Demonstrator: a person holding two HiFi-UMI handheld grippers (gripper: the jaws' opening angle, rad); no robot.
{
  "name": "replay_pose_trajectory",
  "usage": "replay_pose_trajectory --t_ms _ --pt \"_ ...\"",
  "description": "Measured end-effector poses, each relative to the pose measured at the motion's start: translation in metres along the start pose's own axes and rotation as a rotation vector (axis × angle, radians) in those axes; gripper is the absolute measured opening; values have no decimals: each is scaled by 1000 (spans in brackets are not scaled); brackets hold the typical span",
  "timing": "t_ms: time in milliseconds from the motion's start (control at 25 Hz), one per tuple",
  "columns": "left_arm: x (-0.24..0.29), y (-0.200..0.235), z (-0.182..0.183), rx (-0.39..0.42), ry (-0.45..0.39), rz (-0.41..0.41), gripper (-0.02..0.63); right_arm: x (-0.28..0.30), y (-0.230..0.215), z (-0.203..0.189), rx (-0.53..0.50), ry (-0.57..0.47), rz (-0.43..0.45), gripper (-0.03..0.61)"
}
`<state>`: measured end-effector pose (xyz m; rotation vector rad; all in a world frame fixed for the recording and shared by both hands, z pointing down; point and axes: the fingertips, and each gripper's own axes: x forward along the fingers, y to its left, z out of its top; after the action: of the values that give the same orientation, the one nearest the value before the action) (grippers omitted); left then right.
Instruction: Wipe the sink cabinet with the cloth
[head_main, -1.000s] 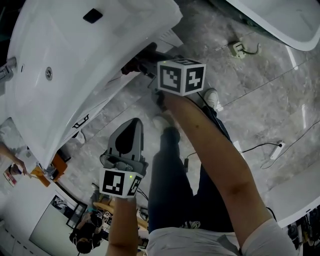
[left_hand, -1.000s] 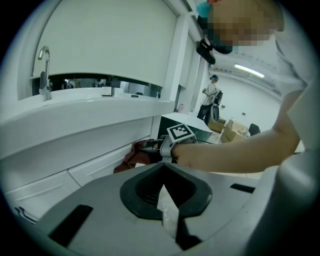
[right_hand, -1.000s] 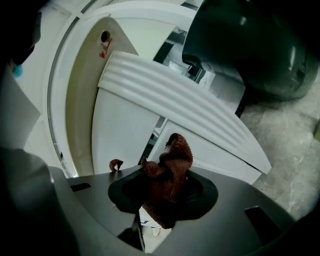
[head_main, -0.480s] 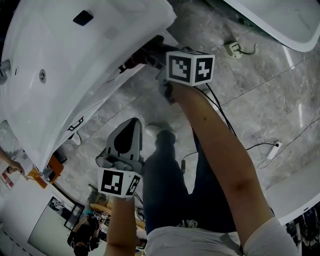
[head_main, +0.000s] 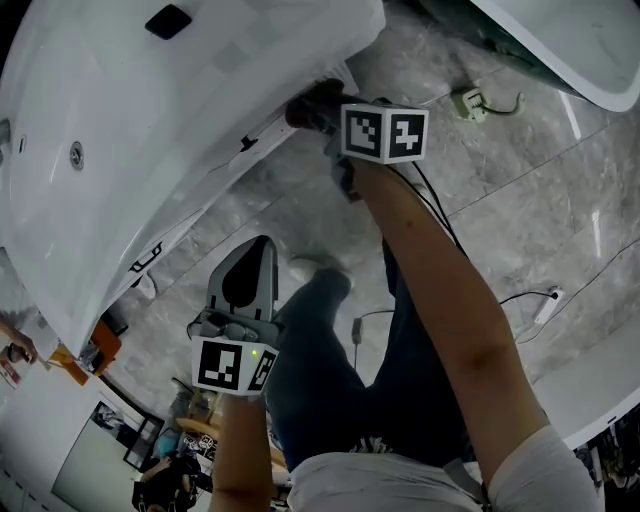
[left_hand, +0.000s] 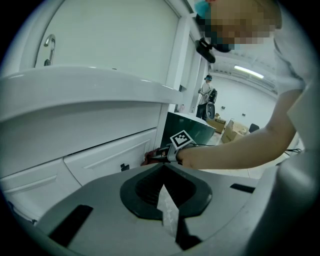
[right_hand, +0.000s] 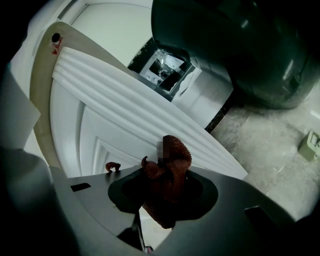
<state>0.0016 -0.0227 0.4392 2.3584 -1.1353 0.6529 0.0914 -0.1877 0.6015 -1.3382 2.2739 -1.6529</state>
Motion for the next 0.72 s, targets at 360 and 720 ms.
replay_pose_trajectory --t_ms 360,720 --pt "1 22 -14 6 -12 0 11 23 -45 -24 7 12 -114 121" --pt "-15 34 -25 -9 -22 -14 11 27 -52 -32 74 -80 -165 120"
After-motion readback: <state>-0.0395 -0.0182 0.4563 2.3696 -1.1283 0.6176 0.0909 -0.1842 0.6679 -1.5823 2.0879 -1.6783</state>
